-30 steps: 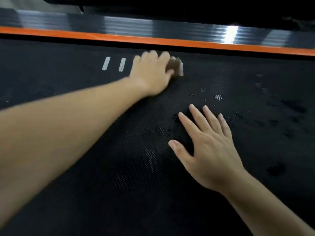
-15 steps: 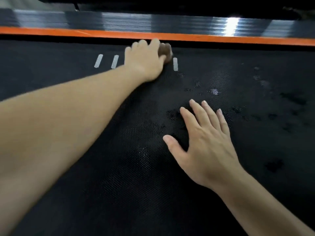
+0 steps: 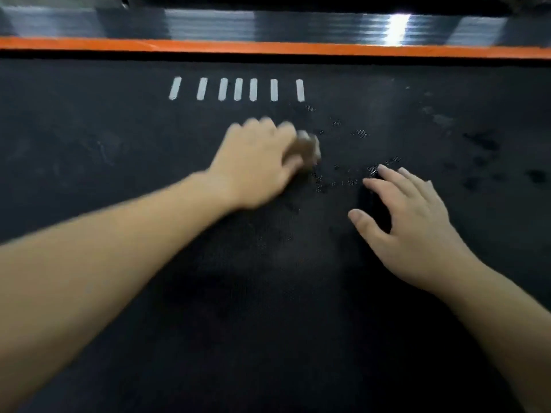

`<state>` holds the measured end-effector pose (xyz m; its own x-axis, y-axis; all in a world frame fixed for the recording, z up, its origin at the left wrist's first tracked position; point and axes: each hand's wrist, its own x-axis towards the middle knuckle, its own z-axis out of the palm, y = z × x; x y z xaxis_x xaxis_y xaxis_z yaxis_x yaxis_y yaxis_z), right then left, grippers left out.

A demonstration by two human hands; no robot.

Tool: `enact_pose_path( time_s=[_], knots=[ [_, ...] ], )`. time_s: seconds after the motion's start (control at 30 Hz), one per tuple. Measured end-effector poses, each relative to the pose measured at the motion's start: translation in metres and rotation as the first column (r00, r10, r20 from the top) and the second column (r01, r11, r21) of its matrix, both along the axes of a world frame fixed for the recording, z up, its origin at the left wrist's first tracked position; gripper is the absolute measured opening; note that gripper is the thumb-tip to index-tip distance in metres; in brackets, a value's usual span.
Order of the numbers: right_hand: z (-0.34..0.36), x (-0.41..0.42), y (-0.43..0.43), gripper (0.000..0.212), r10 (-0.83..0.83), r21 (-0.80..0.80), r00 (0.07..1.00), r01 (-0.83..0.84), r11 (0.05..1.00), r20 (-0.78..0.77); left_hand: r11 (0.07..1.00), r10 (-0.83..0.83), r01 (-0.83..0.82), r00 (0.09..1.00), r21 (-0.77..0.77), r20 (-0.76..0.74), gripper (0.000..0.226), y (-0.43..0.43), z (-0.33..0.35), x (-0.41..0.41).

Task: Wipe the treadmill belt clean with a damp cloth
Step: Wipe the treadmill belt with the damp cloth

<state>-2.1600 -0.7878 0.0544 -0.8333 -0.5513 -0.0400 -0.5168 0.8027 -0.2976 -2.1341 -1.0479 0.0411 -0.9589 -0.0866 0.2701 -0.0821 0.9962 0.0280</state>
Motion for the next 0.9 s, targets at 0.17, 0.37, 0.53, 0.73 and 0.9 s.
enact_pose_path(
  time_s=[0.17, 0.37, 0.53, 0.73, 0.9],
  knots=[
    [-0.010, 0.004, 0.007, 0.079, 0.069, 0.015, 0.994, -0.068, 0.998, -0.081, 0.955, 0.246, -0.254, 0.967, 0.151, 0.072, 0.038, -0.022, 0.001, -0.033],
    [-0.013, 0.005, 0.008, 0.065, 0.035, -0.100, 0.998, -0.040, 0.994, -0.056, 0.930, -0.345, 0.342, 0.939, 0.131, 0.000, 0.033, 0.060, 0.000, 0.084],
    [-0.013, 0.006, 0.011, 0.049, 0.026, -0.135, 0.999, -0.032, 0.990, -0.043, 0.993, 0.043, -0.041, 0.999, 0.113, -0.016, 0.031, 0.034, 0.000, 0.038],
    [-0.011, 0.003, 0.011, 0.062, 0.056, -0.110, 0.998, -0.058, 0.992, -0.020, 0.925, -0.341, 0.343, 0.939, 0.166, -0.038, 0.027, 0.095, 0.001, 0.144],
    [-0.008, 0.003, 0.028, 0.065, 0.151, 0.006, 0.988, -0.151, 0.989, -0.011, 0.988, -0.144, 0.143, 0.990, 0.065, 0.008, 0.033, 0.069, 0.004, 0.109]
  ],
)
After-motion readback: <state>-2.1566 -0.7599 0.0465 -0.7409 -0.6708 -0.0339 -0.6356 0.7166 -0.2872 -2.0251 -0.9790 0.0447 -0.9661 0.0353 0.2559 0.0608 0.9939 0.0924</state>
